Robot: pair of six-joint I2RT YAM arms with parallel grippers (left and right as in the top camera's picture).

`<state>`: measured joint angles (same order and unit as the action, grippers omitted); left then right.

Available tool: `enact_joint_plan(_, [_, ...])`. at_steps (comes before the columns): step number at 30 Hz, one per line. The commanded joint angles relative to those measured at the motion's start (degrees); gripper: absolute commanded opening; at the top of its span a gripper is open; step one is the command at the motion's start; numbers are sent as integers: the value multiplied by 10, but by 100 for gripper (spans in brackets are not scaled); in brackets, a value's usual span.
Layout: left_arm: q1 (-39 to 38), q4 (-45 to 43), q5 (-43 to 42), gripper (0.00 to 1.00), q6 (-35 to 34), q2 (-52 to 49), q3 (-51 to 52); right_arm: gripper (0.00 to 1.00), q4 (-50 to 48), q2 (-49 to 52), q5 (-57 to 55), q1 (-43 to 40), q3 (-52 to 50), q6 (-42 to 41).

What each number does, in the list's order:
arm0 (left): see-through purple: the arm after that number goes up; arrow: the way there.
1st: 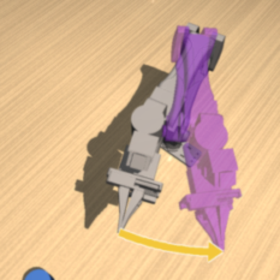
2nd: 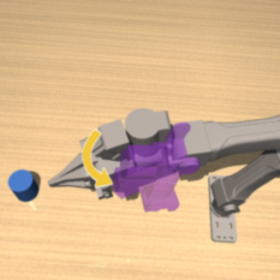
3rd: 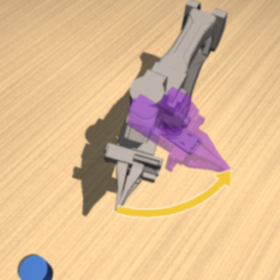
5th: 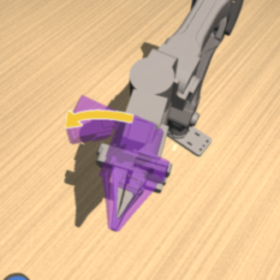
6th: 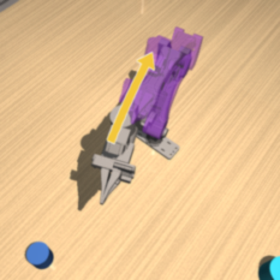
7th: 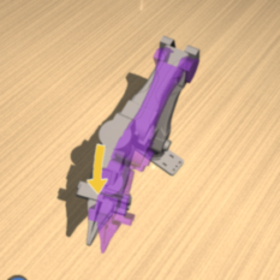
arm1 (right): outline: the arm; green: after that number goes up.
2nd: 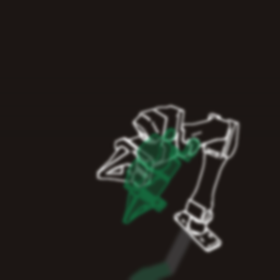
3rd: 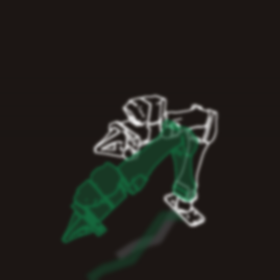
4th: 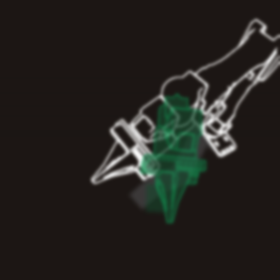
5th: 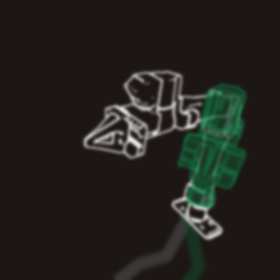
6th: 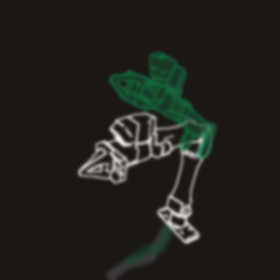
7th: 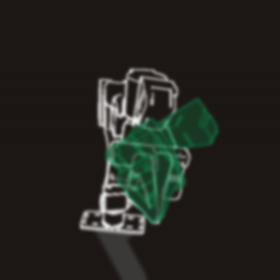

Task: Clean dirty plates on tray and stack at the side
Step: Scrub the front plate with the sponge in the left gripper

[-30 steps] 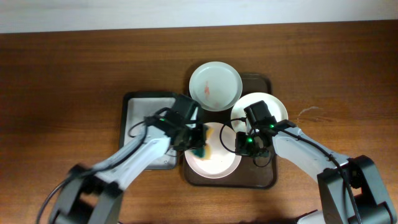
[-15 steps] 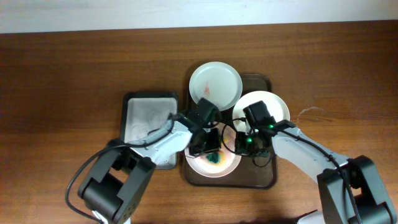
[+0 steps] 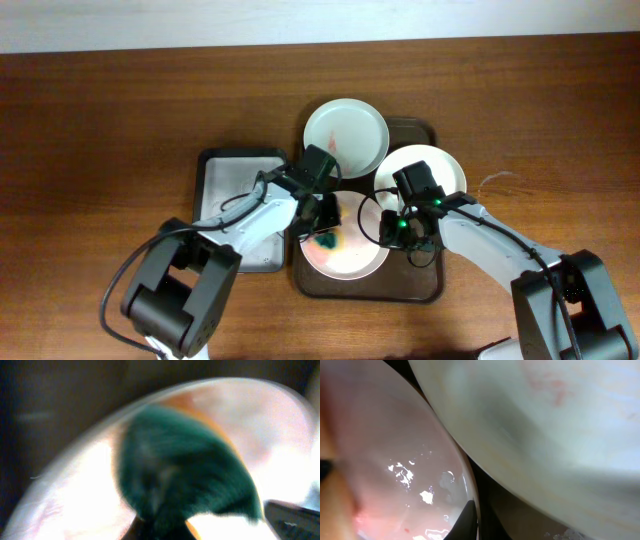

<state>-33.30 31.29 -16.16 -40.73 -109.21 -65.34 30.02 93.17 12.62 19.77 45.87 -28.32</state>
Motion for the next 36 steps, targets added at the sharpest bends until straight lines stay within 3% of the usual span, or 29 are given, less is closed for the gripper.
enact_joint_plan(1, [-42,-45,-123,0,5,-39,16,4,6,17,-38,0,-9,2])
enact_joint_plan(12, [-91,-86,-118,0,-61,-40,43,4,6,17,-38,0,-9,2])
enact_joint_plan(17, [-69,27,44,0,-61,-39,42,4,6,17,-39,0,-9,2])
enact_joint_plan(20, [-37,129,222,0,-61,-38,17,4,6,17,-39,0,-9,2])
enact_joint_plan(24, [-24,180,353,0,-41,-38,-26,4,8,16,-38,0,-9,2])
enact_joint_plan(31, [-25,284,329,0,23,-15,-186,4,13,16,-39,0,-9,2])
enact_joint_plan(36, [8,336,262,0,103,108,-215,4,15,16,-38,0,-9,6])
